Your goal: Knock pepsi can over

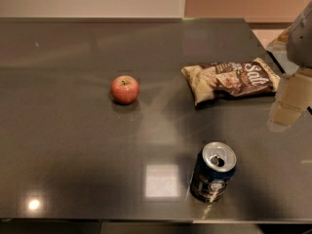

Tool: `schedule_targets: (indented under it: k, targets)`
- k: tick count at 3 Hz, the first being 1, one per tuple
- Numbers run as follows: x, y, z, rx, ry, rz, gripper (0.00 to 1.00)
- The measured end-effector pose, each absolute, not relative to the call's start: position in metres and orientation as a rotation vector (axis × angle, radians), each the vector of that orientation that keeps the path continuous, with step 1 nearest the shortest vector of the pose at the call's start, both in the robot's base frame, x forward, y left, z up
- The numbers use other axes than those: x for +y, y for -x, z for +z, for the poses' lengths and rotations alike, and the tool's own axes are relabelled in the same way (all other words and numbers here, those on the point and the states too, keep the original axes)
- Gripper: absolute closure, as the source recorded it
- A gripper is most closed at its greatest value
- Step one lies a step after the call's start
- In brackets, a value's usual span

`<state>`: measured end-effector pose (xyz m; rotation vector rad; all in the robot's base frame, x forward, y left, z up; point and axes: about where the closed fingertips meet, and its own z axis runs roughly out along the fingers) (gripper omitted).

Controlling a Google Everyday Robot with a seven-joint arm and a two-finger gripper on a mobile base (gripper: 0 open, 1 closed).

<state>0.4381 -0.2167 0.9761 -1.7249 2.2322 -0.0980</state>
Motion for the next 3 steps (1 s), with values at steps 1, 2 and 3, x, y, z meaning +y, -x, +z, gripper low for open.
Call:
schedule_targets:
  k: [1, 2, 3]
  targets:
    - [-0.217, -0.438, 0.976, 2.232, 1.725, -0.098, 0.0]
    - [-0.212, -0.432, 0.977, 2.17, 1.753, -0.037, 0.0]
    - [-0.208, -0.415, 0.973, 2.092, 1.77, 0.083, 0.0]
